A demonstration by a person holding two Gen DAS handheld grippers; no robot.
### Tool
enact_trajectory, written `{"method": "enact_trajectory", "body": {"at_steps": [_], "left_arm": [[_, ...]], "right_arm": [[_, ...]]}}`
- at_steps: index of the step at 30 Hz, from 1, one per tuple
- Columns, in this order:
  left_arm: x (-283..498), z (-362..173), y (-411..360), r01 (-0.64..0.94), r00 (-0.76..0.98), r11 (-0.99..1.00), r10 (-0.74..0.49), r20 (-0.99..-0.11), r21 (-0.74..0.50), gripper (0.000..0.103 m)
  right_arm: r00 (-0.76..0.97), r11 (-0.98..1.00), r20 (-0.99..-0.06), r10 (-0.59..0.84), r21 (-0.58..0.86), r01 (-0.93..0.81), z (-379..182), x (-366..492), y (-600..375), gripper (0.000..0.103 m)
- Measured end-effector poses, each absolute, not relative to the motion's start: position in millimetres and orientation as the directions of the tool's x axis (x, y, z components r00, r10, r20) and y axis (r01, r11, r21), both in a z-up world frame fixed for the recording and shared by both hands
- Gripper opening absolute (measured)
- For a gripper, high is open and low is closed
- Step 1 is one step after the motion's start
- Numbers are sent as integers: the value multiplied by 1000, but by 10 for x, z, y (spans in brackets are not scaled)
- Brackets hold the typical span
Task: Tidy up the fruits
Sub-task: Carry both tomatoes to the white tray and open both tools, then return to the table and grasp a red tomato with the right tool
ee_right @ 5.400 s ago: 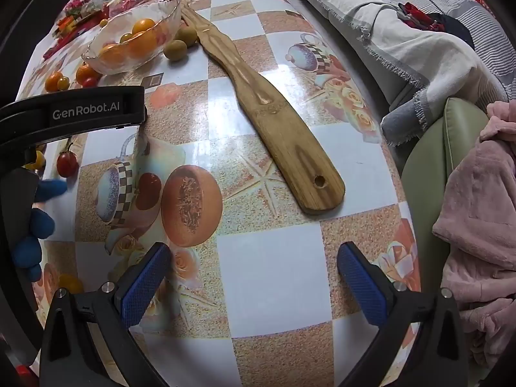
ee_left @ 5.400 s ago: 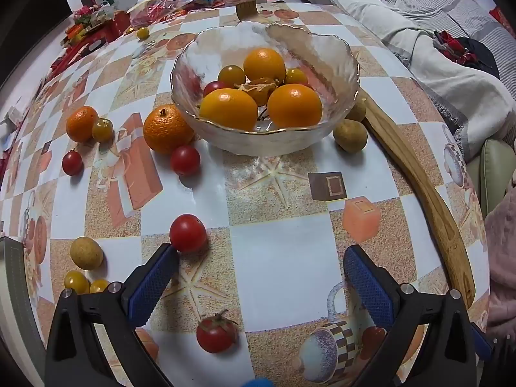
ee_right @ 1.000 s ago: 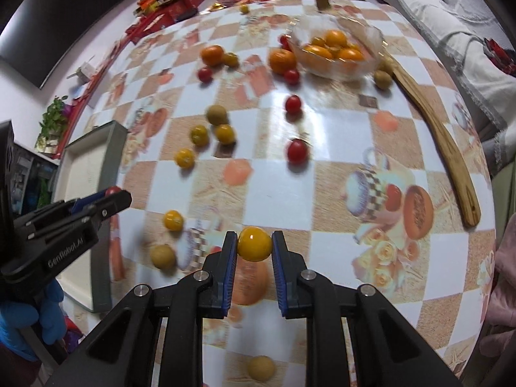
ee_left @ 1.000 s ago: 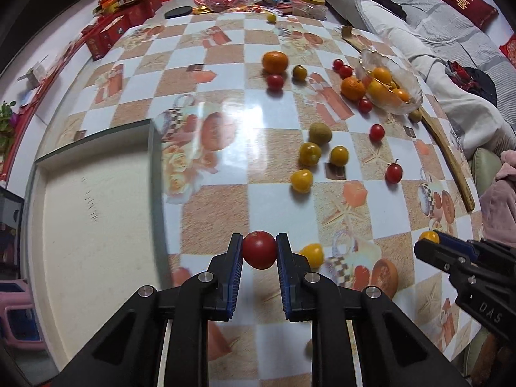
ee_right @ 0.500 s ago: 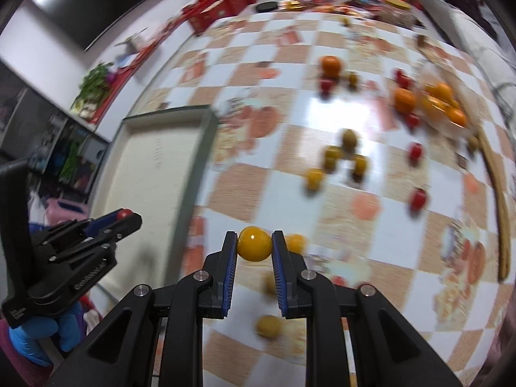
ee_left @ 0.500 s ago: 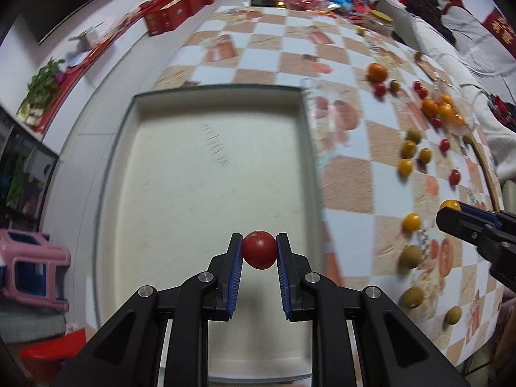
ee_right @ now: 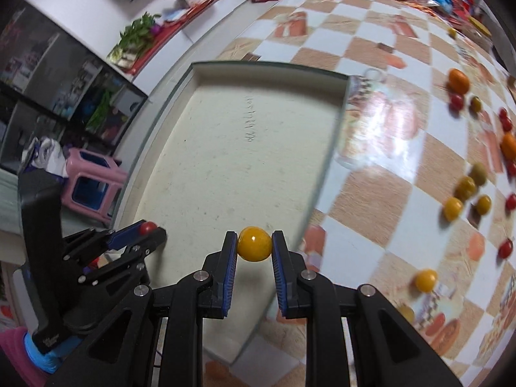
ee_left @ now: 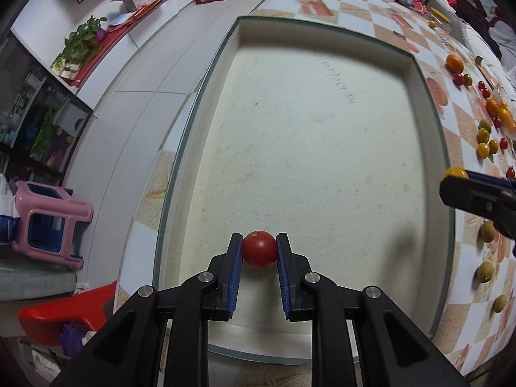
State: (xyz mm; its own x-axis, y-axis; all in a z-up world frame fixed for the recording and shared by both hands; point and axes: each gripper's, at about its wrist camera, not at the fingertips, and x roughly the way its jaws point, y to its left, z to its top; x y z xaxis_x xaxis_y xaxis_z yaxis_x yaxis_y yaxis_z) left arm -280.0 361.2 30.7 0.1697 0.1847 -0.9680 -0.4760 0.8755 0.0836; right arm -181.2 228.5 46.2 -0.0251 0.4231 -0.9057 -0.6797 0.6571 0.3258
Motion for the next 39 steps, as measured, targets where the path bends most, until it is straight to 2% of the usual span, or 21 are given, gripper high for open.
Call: {"method": "enact_trajectory", "body": {"at_steps": [11, 12, 13, 15, 17, 18, 20, 23, 25, 33, 39], "left_arm": [[-2807, 283, 3570, -446, 189, 888, 214, -958, 110, 23], [-2807, 288, 3570, -446, 189, 888, 214, -959, 110, 28], [-2808, 300, 3555, -447, 185, 887, 222, -957, 119, 49], [-2827, 319, 3559, -450, 194, 884, 238, -952, 129, 76], [-2838, 350, 3538, -440, 215, 888, 246, -945, 131, 76], [-2834, 340, 3533, -433, 208, 892, 240, -948, 131, 76], [-2833, 316, 3524, -428, 191, 894, 235, -953, 134, 76], [-2821, 319, 3509, -425, 185, 895, 228, -956, 132, 76], [-2802, 319, 3503, -421, 178, 897, 227, -957, 134, 76], [-2629, 449, 3334, -353, 205, 925, 226, -952, 143, 76], [-2398, 551, 3091, -282, 246, 951, 197, -949, 124, 76]], "right_arm": [[-9, 617, -952, 306, 205, -760, 172, -1851, 2672, 24], [-11, 615, -954, 300, 202, -763, 154, -1860, 2683, 24], [-15, 612, -955, 295, 201, -765, 132, -1877, 2700, 24], [-16, 608, -956, 293, 199, -769, 110, -1889, 2705, 26], [-18, 605, -955, 295, 201, -770, 112, -1890, 2716, 34], [-14, 607, -956, 295, 199, -769, 116, -1887, 2716, 45], [-20, 603, -951, 309, 212, -769, 120, -1888, 2769, 51], [-18, 600, -942, 336, 229, -767, 207, -1892, 2764, 67], [-11, 601, -933, 360, 241, -762, 292, -1892, 2733, 83], [61, 677, -917, 394, 245, -694, 531, -1718, 2348, 83], [122, 783, -922, 367, 235, -576, 588, -1449, 1714, 83]]}}
